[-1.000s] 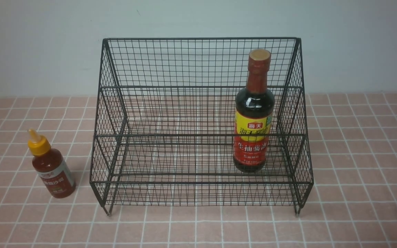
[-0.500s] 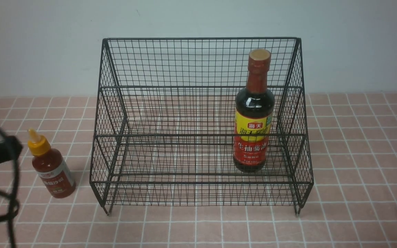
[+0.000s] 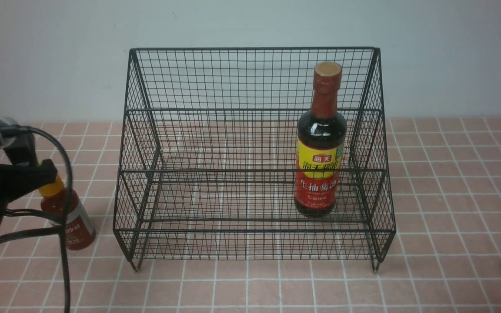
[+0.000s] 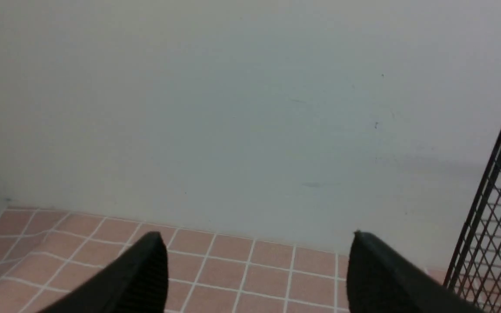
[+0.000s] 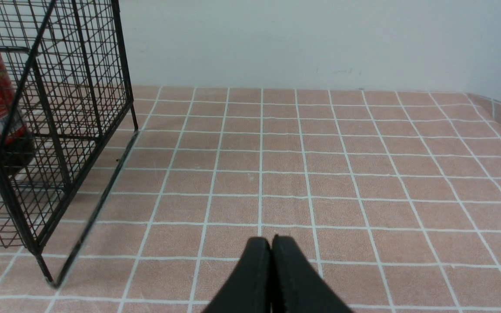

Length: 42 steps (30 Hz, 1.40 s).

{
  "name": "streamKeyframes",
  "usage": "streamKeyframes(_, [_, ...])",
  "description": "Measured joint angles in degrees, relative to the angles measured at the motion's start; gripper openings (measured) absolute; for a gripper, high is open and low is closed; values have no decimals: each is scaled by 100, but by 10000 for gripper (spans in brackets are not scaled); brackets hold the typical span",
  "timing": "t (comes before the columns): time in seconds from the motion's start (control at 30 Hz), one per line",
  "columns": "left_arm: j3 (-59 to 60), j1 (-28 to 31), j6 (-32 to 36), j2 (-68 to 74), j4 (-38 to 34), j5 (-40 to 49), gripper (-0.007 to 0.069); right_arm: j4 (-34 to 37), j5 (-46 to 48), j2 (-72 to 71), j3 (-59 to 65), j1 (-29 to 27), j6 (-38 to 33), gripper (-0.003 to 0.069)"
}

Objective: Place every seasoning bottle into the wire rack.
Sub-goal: Use the left arm to grab the condiment bottle closest to it

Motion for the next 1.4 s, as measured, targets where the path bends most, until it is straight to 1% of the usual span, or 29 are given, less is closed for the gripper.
streamKeyframes(0.1, [-7, 0, -85, 292, 110, -187, 501, 0, 0, 0, 0, 0, 0, -10])
streamKeyframes(0.4, [-117, 0, -229, 1087, -148, -396, 501, 0, 0, 0, 0, 0, 0, -10])
streamKeyframes(0.63, [-185, 0, -229, 1291, -161, -396, 501, 0, 0, 0, 0, 0, 0, -10])
streamKeyframes(0.8, [-199, 0, -231, 1436, -160, -554, 477, 0, 0, 0, 0, 0, 0, -10])
streamKeyframes(0.87, [-229, 0, -246, 1556, -142, -698, 444, 0, 0, 0, 0, 0, 0, -10])
streamKeyframes(0.9, [-235, 0, -244, 1571, -136, -717, 442, 0, 0, 0, 0, 0, 0, -10])
streamKeyframes(0.93, [-235, 0, -251, 1614, -121, -785, 416, 0, 0, 0, 0, 0, 0, -10])
streamKeyframes(0.97, [-235, 0, -254, 1653, -54, -856, 372, 0, 0, 0, 0, 0, 0, -10])
streamKeyframes(1.0, [-235, 0, -259, 1654, -44, -856, 359, 0, 0, 0, 0, 0, 0, -10])
streamKeyframes(1.1, [-245, 0, -318, 1691, 103, -906, 255, 0, 0, 0, 0, 0, 0, -10])
streamKeyframes(1.13, [-245, 0, -339, 1698, 144, -906, 203, 0, 0, 0, 0, 0, 0, -10])
streamKeyframes(1.17, [-245, 0, -360, 1698, 191, -948, 129, 0, 0, 0, 0, 0, 0, -10])
streamKeyframes(1.2, [-245, 0, -397, 1698, 235, -956, 101, 0, 0, 0, 0, 0, 0, -10])
streamKeyframes(1.4, [-238, 0, -402, 1532, 407, -741, 102, 0, 0, 0, 0, 0, 5, -10])
